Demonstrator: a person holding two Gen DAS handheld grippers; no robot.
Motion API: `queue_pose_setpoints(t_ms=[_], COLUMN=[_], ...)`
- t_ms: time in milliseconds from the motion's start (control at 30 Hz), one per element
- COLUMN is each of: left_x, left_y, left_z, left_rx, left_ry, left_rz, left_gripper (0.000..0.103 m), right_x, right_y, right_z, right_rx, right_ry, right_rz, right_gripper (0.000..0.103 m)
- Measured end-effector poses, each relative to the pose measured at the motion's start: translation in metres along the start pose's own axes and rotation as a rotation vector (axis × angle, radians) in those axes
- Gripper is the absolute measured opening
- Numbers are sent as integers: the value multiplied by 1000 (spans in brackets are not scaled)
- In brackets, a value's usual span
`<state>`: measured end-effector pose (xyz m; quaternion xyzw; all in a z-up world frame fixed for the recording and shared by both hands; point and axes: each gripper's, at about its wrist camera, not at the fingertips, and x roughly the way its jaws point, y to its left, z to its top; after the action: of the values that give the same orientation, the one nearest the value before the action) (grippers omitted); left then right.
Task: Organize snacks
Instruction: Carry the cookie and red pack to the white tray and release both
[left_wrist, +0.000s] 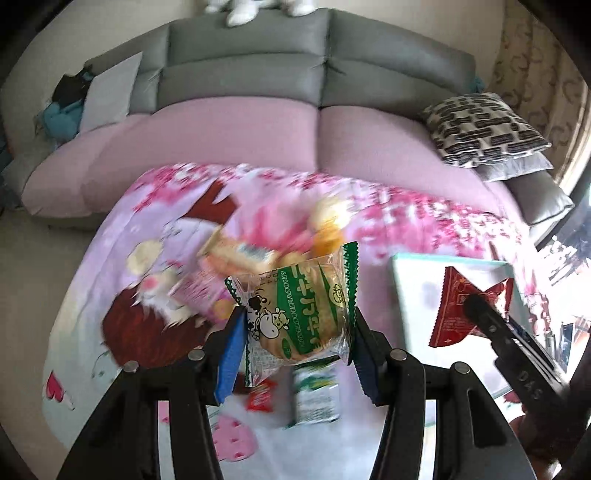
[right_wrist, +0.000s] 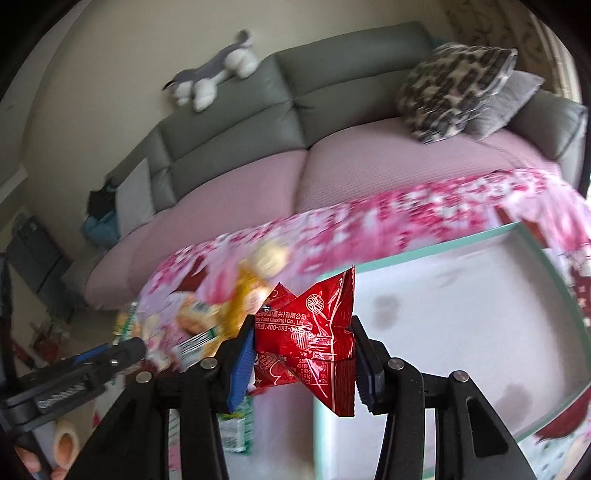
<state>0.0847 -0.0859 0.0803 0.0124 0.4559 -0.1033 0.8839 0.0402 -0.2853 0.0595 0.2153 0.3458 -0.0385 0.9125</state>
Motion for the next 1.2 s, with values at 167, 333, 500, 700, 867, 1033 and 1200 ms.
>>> queue_pose_setpoints(t_ms=[167,333,500,700,867,1033,1200], left_x=[11,35,65,91,106,114,109], left_y=[-46,-93,-134,-170,-176,-177,-171], left_z=[12,14,9,-2,-7,-10,-8], left_rx=[52,106,149,209,208,197,186], left_ry=[-15,0,48,89,110,110,78], left_rz=[-35,-60,-107,-129,-124,-131,-113], left_gripper=[55,55,55,55,56,56,86], right_x=[-8,-13,-16,-17,-12,-7,-7], right_y=[-50,-101,-145,-169,-175,-176,-171], right_z=[15,20,18,12,10,10,12], right_rx=[96,187,270,322,325,319,295], right_ry=[-37,-52,-46,-34,-15,-3,-8], right_rz=[-72,-157,-259,-299,-313,-326,-353], right_gripper=[50,50,50,50,50,50,56])
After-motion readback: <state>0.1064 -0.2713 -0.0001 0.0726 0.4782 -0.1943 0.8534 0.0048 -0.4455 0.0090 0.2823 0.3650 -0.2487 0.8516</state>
